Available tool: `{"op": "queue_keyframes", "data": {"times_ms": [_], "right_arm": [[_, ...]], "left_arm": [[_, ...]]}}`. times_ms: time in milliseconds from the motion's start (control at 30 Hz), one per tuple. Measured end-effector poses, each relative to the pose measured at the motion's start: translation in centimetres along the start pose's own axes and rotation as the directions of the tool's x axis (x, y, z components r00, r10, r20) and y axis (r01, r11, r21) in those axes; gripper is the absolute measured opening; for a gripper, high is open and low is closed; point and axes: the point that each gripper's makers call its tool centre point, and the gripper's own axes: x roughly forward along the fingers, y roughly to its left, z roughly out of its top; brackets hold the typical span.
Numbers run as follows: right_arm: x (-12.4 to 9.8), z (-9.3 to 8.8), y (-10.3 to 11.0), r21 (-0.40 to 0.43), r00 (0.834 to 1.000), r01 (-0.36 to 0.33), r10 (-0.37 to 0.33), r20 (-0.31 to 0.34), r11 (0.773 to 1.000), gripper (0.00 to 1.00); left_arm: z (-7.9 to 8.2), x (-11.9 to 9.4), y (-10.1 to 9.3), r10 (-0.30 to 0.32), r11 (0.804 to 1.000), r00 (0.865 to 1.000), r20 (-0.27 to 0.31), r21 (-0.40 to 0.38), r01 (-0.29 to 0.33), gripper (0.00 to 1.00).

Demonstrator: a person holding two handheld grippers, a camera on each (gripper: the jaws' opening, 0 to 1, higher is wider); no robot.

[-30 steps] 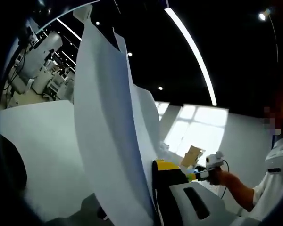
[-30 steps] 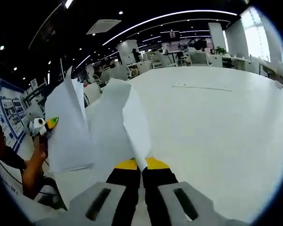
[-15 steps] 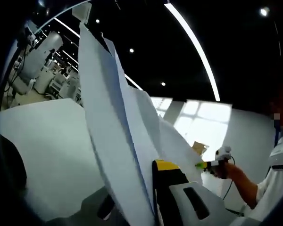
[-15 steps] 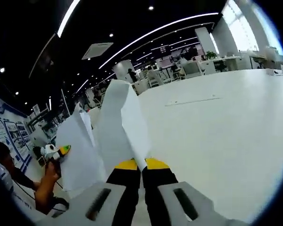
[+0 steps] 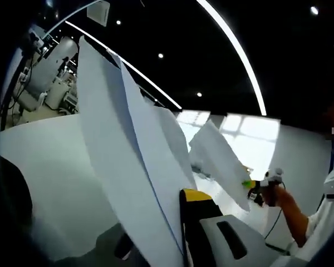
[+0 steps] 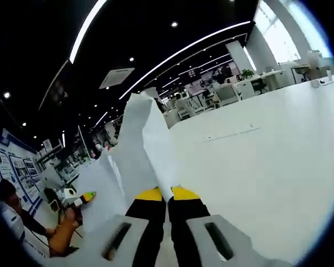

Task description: Organize the stack of printing papers by aligning and flattening the scattered papers on the table

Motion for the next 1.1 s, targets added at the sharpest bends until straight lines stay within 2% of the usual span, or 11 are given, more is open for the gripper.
{"op": "queue_keyframes", "data": {"times_ms": [433,767,1000,1067,1100], "right_arm": [[1.1,0.2,1.9,0.041,0.997,-0.079,0.079,0.022,0.996,0.0],[2.4,0.4,3.4,0.06,0.992,-0.122,0.119,0.051,0.991,0.0],[4.0,-0.2,4.5,0.072,0.988,-0.153,0.151,0.033,0.986,0.0],[4.4,-0.4,4.7,0.079,0.987,-0.16,0.158,0.027,0.984,0.0],[4.7,-0.6,4.8,0.081,0.987,-0.163,0.161,0.02,0.983,0.0]], "left_arm": [[-0.8,0.3,0.2,0.043,0.999,0.999,-0.034,-0.023,-0.044,0.07],[-0.8,0.5,0.4,0.058,0.997,0.998,-0.036,-0.046,-0.06,0.07],[-1.1,0.7,0.7,0.074,0.992,0.996,-0.047,-0.095,-0.078,0.06],[-1.0,0.9,0.8,0.076,0.985,0.996,-0.036,-0.152,-0.081,0.06],[-1.0,1.0,0.9,0.079,0.985,0.996,-0.039,-0.15,-0.084,0.06]]}}
